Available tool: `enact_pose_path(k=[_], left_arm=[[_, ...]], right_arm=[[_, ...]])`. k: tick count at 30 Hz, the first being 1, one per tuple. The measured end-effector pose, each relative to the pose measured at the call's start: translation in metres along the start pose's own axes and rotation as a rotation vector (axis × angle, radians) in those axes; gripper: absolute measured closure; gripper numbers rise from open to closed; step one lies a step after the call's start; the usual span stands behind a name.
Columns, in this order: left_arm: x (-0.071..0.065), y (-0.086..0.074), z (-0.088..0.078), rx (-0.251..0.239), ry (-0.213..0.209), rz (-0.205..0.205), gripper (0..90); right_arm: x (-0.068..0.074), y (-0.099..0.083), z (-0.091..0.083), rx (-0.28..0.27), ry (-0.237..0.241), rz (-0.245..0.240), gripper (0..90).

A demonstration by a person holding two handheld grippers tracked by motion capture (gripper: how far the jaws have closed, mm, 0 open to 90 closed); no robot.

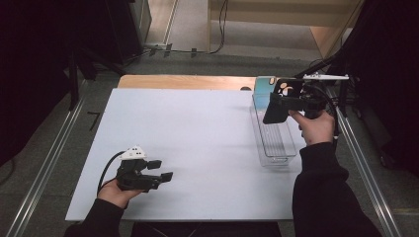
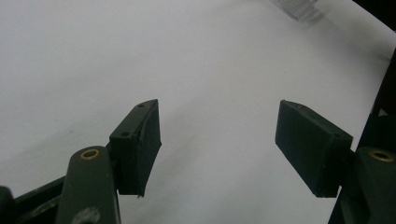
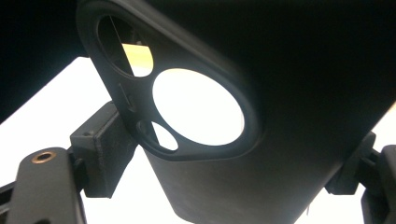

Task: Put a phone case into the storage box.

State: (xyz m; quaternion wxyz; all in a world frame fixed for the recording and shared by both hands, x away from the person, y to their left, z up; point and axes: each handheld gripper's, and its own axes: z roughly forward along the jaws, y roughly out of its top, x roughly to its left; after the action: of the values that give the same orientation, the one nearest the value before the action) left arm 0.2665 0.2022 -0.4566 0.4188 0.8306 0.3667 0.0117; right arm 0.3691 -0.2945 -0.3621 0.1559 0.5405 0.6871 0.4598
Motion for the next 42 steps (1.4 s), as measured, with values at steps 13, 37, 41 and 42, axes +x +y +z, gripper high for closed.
enact_pose_path(k=[13,37,41,42], left_arm=[[0.002,0.000,0.000,-0.006,-0.001,-0.006,31.3],[0.001,0.001,0.002,-0.003,-0.016,-0.009,31.3],[0.001,0.000,0.002,-0.009,-0.031,-0.018,31.3],[0.001,0.001,0.002,-0.010,-0.031,-0.019,31.3]], right_arm=[[-0.024,0.016,0.044,0.055,-0.055,0.047,16.2],[-0.040,0.018,0.110,0.122,-0.146,0.101,16.1],[-0.042,0.017,0.116,0.128,-0.157,0.112,16.1],[-0.043,0.017,0.117,0.125,-0.160,0.112,16.1]])
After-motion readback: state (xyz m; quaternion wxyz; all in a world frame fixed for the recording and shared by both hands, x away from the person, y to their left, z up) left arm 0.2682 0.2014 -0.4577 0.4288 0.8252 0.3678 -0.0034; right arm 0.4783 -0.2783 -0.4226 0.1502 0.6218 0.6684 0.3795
